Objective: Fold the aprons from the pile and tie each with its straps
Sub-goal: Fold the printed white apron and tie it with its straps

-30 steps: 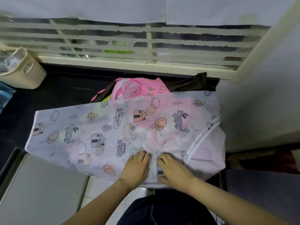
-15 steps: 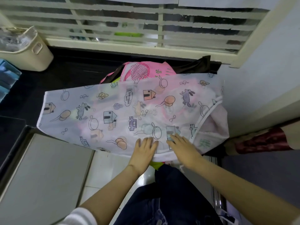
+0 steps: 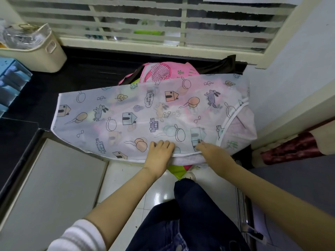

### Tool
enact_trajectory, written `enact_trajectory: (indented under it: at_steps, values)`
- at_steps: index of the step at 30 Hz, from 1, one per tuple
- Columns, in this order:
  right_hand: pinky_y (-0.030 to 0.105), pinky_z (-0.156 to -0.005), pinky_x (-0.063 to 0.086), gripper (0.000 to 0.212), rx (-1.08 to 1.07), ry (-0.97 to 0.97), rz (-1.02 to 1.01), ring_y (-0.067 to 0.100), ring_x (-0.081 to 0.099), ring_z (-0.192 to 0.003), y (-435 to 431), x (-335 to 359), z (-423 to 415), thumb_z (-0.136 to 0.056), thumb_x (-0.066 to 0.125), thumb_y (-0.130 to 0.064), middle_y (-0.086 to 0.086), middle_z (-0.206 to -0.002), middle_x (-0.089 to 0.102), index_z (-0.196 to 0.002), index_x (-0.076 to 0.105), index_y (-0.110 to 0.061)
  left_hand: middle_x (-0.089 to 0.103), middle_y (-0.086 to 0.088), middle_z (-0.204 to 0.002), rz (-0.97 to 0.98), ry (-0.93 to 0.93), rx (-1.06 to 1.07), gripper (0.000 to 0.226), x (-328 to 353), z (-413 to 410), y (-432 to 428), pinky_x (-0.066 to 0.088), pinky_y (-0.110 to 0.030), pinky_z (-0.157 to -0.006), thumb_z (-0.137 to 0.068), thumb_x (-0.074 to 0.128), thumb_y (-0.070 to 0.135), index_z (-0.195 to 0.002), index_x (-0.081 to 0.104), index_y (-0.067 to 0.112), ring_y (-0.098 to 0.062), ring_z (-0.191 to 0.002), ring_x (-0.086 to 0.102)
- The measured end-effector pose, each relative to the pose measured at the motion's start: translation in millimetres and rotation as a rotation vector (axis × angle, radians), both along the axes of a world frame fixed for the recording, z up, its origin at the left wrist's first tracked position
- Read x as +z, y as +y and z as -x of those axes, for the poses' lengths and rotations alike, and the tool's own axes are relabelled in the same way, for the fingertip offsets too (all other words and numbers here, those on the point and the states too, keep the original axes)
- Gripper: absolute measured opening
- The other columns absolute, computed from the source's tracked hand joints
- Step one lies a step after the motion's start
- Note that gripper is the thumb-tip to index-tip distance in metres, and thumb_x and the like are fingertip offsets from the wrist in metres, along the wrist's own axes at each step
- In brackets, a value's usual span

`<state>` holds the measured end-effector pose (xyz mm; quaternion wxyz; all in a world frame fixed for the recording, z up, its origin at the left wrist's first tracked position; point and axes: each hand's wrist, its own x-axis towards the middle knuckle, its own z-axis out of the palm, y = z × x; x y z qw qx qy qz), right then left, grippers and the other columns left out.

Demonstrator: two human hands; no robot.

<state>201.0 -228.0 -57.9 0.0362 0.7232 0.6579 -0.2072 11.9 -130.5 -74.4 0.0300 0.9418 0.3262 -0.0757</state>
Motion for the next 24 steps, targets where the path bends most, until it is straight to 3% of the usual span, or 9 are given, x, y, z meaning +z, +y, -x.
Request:
enact_trajectory:
  at_steps: [2, 3, 7, 11, 14, 17, 20, 24]
  values:
    - [0.023, -0.098, 0.038, 0.051, 0.054, -0.021, 0.039, 0.020, 0.043, -0.127, -2, 0, 1, -0.088, 0.042, 0.007, 0.004, -0.138, 0.045, -0.136, 0.042, -0.011, 0.056, -0.003, -0.103, 0.093, 0.034, -0.001, 0.026, -2, 1, -1, 0.031, -0.034, -0.077, -0.082, 0.053, 0.008, -0.107, 0.050, 0.014, -0.026, -0.095, 0.052]
    - [0.025, -0.104, 0.034, 0.055, 0.095, -0.041, 0.066, 0.020, 0.036, -0.133, -2, 0, 2, -0.089, 0.041, 0.007, 0.005, -0.145, 0.037, -0.140, 0.036, -0.013, 0.054, -0.004, -0.109, 0.101, 0.040, 0.009, 0.028, -5, 2, -1, 0.029, -0.033, -0.079, -0.085, 0.047, 0.006, -0.111, 0.047, 0.014, -0.026, -0.100, 0.050]
    - [0.024, -0.115, 0.016, 0.063, 0.141, -0.083, 0.091, 0.016, 0.013, -0.145, 1, -4, 2, -0.093, 0.042, 0.002, 0.002, -0.158, 0.011, -0.149, 0.018, -0.017, 0.050, -0.005, -0.116, 0.144, 0.050, 0.052, 0.038, -7, -2, 3, 0.031, -0.033, -0.082, -0.082, 0.047, -0.003, -0.116, 0.043, 0.012, -0.026, -0.105, 0.049]
    - [0.031, -0.117, 0.012, 0.074, 0.135, -0.105, 0.141, 0.020, 0.003, -0.147, 16, -13, -3, -0.090, 0.048, 0.003, 0.008, -0.159, 0.001, -0.150, 0.009, -0.016, 0.047, -0.006, -0.120, 0.161, 0.029, 0.085, 0.040, -7, -13, 15, 0.034, -0.032, -0.085, -0.081, 0.050, -0.004, -0.117, 0.043, 0.011, -0.026, -0.109, 0.046]
    - [0.039, -0.119, 0.007, 0.078, 0.116, -0.100, 0.196, 0.024, -0.007, -0.146, 23, -17, -5, -0.090, 0.041, 0.007, 0.012, -0.158, -0.010, -0.151, -0.004, -0.013, 0.043, -0.006, -0.123, 0.243, 0.046, 0.105, 0.044, -13, -17, 23, 0.032, -0.034, -0.087, -0.080, 0.053, 0.007, -0.122, 0.042, 0.013, -0.025, -0.113, 0.041]
    - [0.045, -0.119, 0.002, 0.062, 0.082, -0.092, 0.238, 0.028, -0.013, -0.145, 27, -23, -1, -0.103, 0.030, -0.018, 0.016, -0.156, -0.017, -0.150, -0.010, -0.012, 0.037, -0.005, -0.125, 0.283, 0.060, 0.097, 0.053, -23, -17, 25, 0.029, -0.037, -0.090, -0.080, 0.060, 0.031, -0.126, 0.038, 0.015, -0.025, -0.116, 0.037]
    - [0.047, -0.118, 0.002, 0.065, 0.076, -0.123, 0.267, 0.028, -0.014, -0.145, 32, -33, -1, -0.103, 0.028, -0.036, 0.016, -0.155, -0.018, -0.149, -0.012, -0.013, 0.033, -0.007, -0.132, 0.224, 0.122, 0.069, 0.063, -29, -19, 26, 0.030, -0.039, -0.092, -0.082, 0.062, 0.039, -0.133, 0.032, 0.015, -0.026, -0.120, 0.034]
    - [0.046, -0.118, 0.008, 0.077, 0.084, -0.135, 0.249, 0.028, -0.008, -0.146, 38, -27, -3, -0.096, 0.046, -0.010, 0.015, -0.157, -0.014, -0.150, -0.008, -0.014, 0.036, -0.009, -0.129, 0.119, 0.150, 0.068, 0.060, -32, -24, 24, 0.034, -0.038, -0.083, -0.078, 0.067, 0.020, -0.129, 0.036, 0.015, -0.027, -0.115, 0.041]
